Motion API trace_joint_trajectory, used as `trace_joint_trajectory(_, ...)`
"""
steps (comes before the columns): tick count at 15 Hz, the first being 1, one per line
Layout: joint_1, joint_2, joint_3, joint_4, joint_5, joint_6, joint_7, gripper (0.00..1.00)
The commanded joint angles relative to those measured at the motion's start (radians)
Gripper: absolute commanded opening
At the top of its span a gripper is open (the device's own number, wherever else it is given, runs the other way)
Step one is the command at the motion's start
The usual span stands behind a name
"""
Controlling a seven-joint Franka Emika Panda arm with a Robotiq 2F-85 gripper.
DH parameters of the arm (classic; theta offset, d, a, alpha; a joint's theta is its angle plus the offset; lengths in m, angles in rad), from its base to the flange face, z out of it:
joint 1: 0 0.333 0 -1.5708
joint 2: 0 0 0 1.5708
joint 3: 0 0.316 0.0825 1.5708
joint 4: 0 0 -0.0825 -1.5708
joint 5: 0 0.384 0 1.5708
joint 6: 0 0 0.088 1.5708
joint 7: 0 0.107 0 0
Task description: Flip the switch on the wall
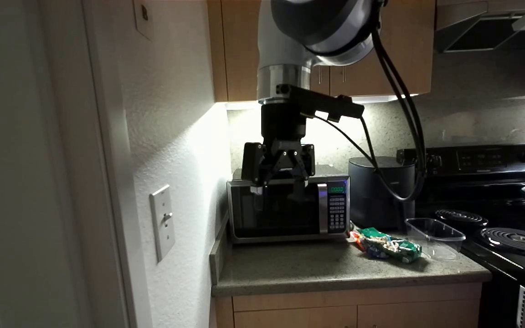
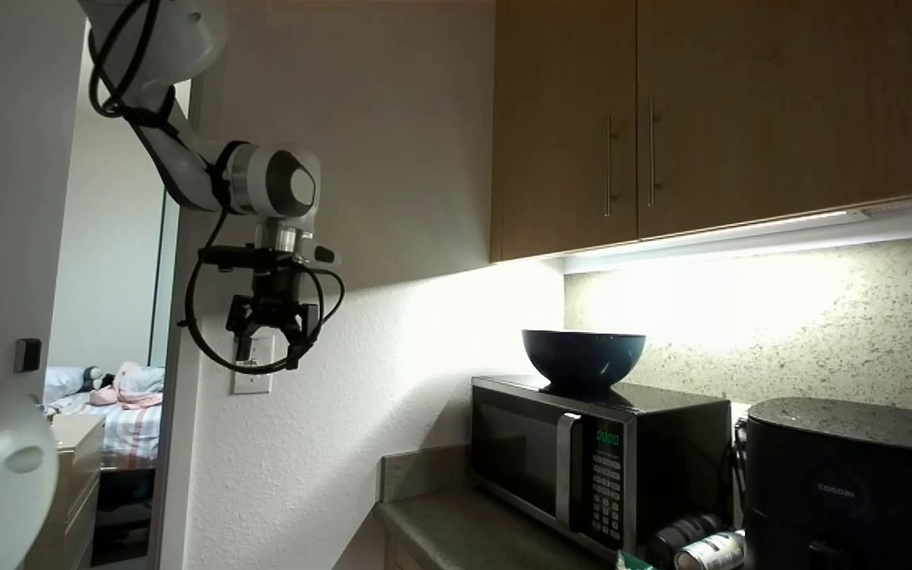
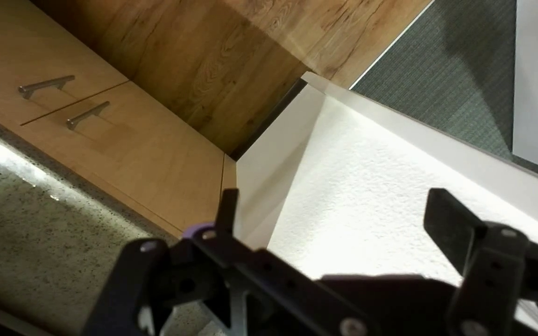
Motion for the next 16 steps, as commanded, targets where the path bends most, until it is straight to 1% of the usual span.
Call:
trace_joint_trajectory(1,0.012,0.020,0.016,-0.019,0.040,0.093,0.028,1.00)
trace_joint_trajectory(4,0.030,0.062,0.040,-0.040,0.057,0.273,0.095,1.00)
trace_joint_trajectory(7,0.043,0.101,0.048,-0.060,0.064,0.427,0.143,1.00)
trace_joint_trajectory(8,0.041,0.092,0.042,-0.036,0.039,0.349,0.117,1.00)
trace_joint_trajectory(11,0.044,0.107,0.041,-0.035,0.039,0.363,0.120,1.00)
trace_joint_trajectory(13,0.045,0.128,0.041,-0.034,0.083,0.409,0.142,1.00)
trace_joint_trajectory(16,0.050,0.168,0.044,-0.024,0.088,0.527,0.228,1.00)
